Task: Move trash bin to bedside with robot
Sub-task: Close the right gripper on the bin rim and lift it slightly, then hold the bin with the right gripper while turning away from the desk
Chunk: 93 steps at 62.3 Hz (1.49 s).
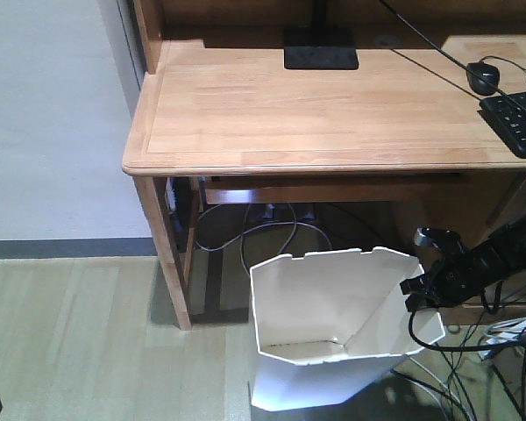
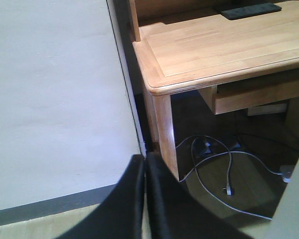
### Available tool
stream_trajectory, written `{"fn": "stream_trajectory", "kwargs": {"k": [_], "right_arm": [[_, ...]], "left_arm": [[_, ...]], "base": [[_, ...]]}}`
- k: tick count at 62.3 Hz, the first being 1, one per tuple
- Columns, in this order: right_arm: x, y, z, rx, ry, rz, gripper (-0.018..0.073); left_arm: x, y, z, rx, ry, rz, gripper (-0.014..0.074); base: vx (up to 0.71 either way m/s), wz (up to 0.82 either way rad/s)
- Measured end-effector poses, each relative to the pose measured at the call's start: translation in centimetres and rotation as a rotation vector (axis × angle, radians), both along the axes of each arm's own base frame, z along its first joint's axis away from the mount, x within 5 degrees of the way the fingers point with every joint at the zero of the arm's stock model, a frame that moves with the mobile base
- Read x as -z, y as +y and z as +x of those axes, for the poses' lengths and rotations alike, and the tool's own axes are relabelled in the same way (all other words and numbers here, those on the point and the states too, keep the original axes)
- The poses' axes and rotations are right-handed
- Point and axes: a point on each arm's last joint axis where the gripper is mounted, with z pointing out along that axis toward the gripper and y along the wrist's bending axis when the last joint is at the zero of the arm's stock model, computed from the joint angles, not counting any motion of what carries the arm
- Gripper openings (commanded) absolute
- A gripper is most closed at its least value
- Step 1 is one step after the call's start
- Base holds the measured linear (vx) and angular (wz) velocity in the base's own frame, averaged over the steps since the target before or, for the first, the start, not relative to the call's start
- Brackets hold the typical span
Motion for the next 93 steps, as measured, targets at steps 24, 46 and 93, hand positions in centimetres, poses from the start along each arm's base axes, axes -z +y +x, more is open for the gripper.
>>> {"fn": "stream_trajectory", "kwargs": {"k": [24, 46, 93], "right_arm": [[0.01, -0.01, -0.03, -0.009, -0.001, -0.002, -0.0001], [0.05, -0.17, 0.00, -0.007, -0.006, -0.013, -0.0001], [0.02, -0.19, -0.05, -0.004, -0.002, -0.004, -0.0001]], "left_arm": [[0.00, 0.00, 0.00, 0.000, 0.000, 0.000, -0.0007], [0.00, 0.00, 0.00, 0.000, 0.000, 0.000, -0.0007], [0.00, 0.00, 0.00, 0.000, 0.000, 0.000, -0.0007]], "base": [[0.00, 0.00], [-0.03, 0.10], [-0.05, 0.54]]}}
